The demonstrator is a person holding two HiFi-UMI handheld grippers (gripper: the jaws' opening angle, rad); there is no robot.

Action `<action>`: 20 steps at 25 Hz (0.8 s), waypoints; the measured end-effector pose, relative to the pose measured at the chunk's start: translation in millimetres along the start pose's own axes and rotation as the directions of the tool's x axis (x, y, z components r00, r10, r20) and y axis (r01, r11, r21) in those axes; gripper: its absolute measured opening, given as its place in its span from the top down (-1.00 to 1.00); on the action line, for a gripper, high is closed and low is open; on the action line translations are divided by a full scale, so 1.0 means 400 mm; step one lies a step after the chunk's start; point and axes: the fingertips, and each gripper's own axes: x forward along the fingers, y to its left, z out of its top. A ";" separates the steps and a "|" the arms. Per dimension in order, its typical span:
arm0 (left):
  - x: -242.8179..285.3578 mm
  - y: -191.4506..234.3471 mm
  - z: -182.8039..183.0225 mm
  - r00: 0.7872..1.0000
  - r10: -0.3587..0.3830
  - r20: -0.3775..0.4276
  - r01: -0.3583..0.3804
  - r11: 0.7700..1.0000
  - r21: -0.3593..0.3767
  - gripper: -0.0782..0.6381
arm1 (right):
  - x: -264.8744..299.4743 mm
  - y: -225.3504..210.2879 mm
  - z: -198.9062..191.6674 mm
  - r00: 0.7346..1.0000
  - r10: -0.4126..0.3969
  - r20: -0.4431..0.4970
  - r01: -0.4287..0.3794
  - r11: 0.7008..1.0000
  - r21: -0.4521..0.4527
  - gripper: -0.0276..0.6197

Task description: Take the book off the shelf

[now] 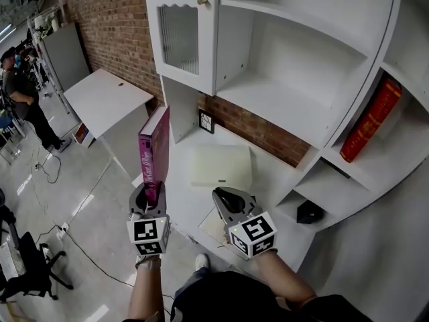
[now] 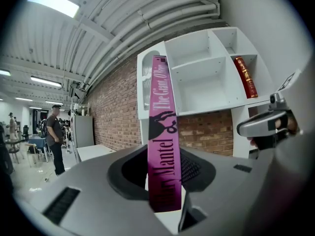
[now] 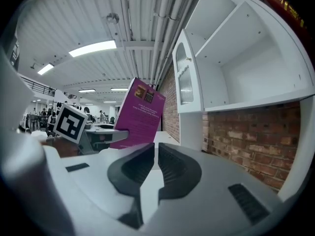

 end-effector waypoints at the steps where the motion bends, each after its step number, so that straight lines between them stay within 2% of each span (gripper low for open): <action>1: -0.010 0.001 -0.007 1.000 0.000 -0.001 0.000 1.000 0.001 0.40 | 0.002 0.004 -0.003 1.000 0.004 -0.002 -0.004 1.000 0.000 0.83; 14: -0.128 0.018 -0.072 1.000 0.000 -0.007 0.000 1.000 0.007 0.40 | 0.012 0.047 -0.052 0.998 0.060 -0.002 -0.060 0.998 0.018 0.83; 20: -0.181 0.041 -0.095 0.999 0.031 -0.008 -0.031 0.999 0.020 0.40 | 0.009 0.079 -0.086 0.995 0.098 -0.010 -0.098 0.995 0.020 0.83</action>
